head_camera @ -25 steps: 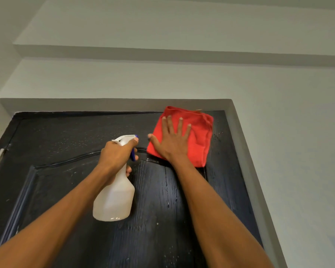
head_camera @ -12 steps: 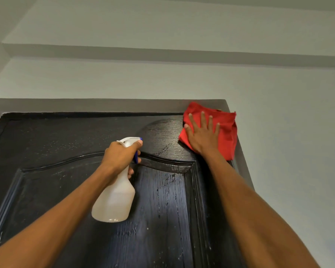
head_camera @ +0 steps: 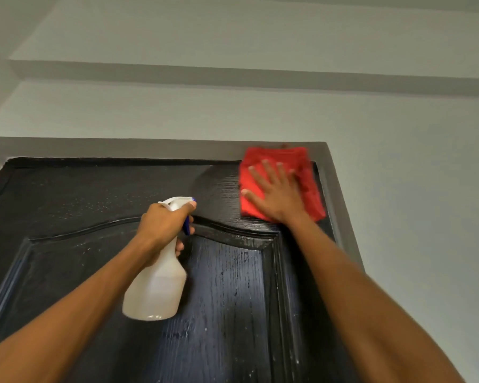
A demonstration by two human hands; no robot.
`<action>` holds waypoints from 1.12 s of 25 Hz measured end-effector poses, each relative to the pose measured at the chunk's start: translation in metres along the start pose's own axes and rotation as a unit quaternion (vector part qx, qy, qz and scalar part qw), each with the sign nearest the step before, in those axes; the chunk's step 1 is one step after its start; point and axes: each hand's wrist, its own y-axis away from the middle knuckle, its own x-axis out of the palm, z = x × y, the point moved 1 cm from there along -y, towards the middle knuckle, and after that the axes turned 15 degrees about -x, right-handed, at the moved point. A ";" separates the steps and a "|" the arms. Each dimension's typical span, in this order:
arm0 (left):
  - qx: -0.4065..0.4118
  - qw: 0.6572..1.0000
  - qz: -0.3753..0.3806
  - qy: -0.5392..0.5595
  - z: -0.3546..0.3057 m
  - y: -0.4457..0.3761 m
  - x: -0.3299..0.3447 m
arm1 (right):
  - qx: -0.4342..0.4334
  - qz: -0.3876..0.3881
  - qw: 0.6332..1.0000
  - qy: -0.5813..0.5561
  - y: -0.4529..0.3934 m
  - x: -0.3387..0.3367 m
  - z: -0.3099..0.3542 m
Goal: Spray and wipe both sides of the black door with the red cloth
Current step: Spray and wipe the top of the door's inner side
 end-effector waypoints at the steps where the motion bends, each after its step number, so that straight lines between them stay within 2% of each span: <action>1: 0.001 1.000 0.003 0.000 -0.001 0.001 0.002 | 0.077 -0.023 0.997 0.018 0.006 -0.007 -0.021; 3: 0.000 1.000 0.008 0.002 0.000 0.007 0.005 | 0.151 -0.053 0.987 -0.002 0.020 -0.010 -0.027; 5: -0.008 1.000 0.018 -0.007 0.005 0.015 0.006 | 0.132 -0.061 0.989 0.004 0.039 0.009 0.009; 6: -0.014 1.000 0.017 -0.011 0.009 0.021 0.008 | 0.094 -0.052 0.994 0.017 0.054 0.022 0.034; 8: -0.024 1.000 0.006 -0.007 0.016 0.031 0.011 | -0.048 -0.026 0.999 0.005 0.099 0.047 0.085; 10: -0.031 0.999 0.003 -0.004 0.022 0.039 0.016 | -0.191 0.015 0.979 -0.071 0.157 0.062 0.116; 11: -0.036 0.999 0.007 -0.010 0.023 0.044 0.019 | -0.237 0.027 0.966 -0.102 0.182 0.063 0.115; 12: -0.040 0.999 0.014 -0.018 0.024 0.049 0.021 | -0.241 0.032 0.963 -0.113 0.199 0.058 0.104; 13: -0.045 0.998 0.021 -0.024 0.025 0.053 0.023 | -0.206 0.020 0.975 -0.083 0.206 0.049 0.090; 15: -0.050 0.998 0.031 -0.021 0.025 0.057 0.025 | -0.062 -0.001 0.998 0.001 0.197 0.035 0.060; 17: -0.050 0.998 0.035 -0.017 0.024 0.058 0.024 | 0.069 -0.020 0.997 0.032 0.163 0.028 0.036; 19: -0.052 0.998 0.037 -0.016 0.027 0.056 0.019 | 0.129 -0.025 0.991 0.034 0.133 0.024 0.027; 22: -0.067 0.997 0.042 -0.013 0.040 0.053 0.012 | 0.140 -0.029 0.989 0.022 0.132 0.030 0.044; 24: -0.076 0.996 0.036 -0.016 0.053 0.051 0.007 | 0.069 -0.020 0.997 0.036 0.160 0.047 0.081; 26: -0.075 0.997 0.013 -0.010 0.062 0.050 0.004 | -0.098 0.015 0.995 0.000 0.191 0.066 0.131; 28: -0.065 0.998 -0.005 0.006 0.066 0.045 0.000 | -0.268 0.079 0.958 -0.063 0.204 0.077 0.158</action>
